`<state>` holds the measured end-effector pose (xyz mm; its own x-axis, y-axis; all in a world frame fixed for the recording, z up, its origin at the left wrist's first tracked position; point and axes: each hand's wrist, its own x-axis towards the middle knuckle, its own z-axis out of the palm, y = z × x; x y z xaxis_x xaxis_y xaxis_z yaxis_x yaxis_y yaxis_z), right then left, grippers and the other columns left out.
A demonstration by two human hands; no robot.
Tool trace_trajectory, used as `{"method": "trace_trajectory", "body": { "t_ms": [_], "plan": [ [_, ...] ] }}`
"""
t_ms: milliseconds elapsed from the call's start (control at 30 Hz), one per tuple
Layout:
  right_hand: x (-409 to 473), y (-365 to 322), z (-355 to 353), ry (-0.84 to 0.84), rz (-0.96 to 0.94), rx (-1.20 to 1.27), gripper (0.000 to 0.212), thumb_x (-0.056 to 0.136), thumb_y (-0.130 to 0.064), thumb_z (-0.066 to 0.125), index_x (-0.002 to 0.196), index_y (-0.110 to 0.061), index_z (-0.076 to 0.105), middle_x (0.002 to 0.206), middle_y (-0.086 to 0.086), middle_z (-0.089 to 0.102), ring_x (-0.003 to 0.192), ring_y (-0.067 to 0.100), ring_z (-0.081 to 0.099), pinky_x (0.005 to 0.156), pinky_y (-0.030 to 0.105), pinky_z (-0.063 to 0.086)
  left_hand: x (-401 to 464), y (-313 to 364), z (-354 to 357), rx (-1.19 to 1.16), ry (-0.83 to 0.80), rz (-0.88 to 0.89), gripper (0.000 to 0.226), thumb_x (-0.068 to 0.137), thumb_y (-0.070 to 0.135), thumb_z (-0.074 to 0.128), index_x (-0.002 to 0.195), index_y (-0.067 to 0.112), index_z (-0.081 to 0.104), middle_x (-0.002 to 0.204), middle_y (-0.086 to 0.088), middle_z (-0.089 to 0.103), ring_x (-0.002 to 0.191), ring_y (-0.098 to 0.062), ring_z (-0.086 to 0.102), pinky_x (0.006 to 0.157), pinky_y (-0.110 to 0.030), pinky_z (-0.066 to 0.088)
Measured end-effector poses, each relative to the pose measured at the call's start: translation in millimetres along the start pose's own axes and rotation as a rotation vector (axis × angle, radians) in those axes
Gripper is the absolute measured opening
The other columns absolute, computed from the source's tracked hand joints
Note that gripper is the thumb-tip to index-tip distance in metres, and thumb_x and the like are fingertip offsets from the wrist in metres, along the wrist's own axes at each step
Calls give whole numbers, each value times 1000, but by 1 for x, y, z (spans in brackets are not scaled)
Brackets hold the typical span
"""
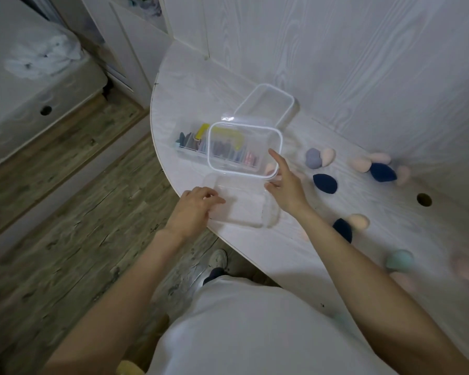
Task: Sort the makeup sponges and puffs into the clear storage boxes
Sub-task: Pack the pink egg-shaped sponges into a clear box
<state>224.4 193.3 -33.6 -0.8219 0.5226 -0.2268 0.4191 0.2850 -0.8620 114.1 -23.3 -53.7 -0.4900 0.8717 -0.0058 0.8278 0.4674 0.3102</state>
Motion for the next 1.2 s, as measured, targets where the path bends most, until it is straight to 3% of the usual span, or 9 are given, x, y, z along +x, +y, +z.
{"method": "trace_trajectory", "body": {
  "t_ms": [100,233,500,633,767,867,967,1067,1200],
  "plan": [
    [6,-3,3,23,-31,-1,75,88,6,54,143,-38,27,120,-5,52,91,31,61,82,27,52,-3,-4,0,60,-35,-12,48,80,1,52,123,19,60,127,-6,56,116,-24,52,98,-40,25],
    [7,-1,5,53,-52,1,76,87,7,55,142,-38,29,109,-20,48,90,34,60,85,31,53,-8,-2,3,-28,-46,-37,58,85,34,22,127,18,57,132,0,54,120,-16,49,104,-34,15],
    [6,2,1,54,-48,-14,77,87,7,56,143,-38,27,118,-6,53,91,33,61,87,33,53,3,-2,6,-228,143,-71,21,81,3,68,98,14,73,108,-3,70,102,-22,65,98,-39,40],
    [7,5,1,66,-52,-13,77,87,5,57,143,-38,27,119,8,57,89,34,60,86,36,53,1,-12,6,-29,19,32,20,91,24,57,107,22,70,114,7,68,124,-14,50,112,-57,2],
    [6,7,1,72,-51,-25,76,87,4,57,143,-38,26,115,11,58,86,32,60,85,32,53,-2,-20,-2,160,-210,84,64,88,60,23,135,25,48,140,11,47,139,-7,26,107,-58,-18],
    [4,3,-5,6,-52,-5,72,88,-1,59,143,-38,28,119,1,53,94,21,62,89,26,50,-2,-18,-3,222,-237,180,55,80,38,67,131,21,53,132,4,56,123,-17,50,109,-59,11],
    [-10,5,-21,24,-42,128,49,91,-11,60,133,-31,46,125,-2,52,104,12,58,90,19,48,1,-14,1,131,-146,214,52,61,17,86,109,16,68,110,-4,68,92,-25,66,91,-44,45],
    [-40,21,-46,175,-36,-61,24,91,-11,58,113,-20,62,112,-2,61,96,8,57,83,21,48,1,4,4,61,-84,187,47,58,16,87,102,13,70,103,-6,68,80,-26,66,82,-37,49],
    [-74,50,-65,-3,27,-660,41,86,-12,62,125,-23,55,120,-1,59,111,20,45,93,27,33,-1,23,15,63,-24,151,45,62,17,84,105,15,70,95,-5,61,76,-25,61,83,-39,48]
  ]
}}
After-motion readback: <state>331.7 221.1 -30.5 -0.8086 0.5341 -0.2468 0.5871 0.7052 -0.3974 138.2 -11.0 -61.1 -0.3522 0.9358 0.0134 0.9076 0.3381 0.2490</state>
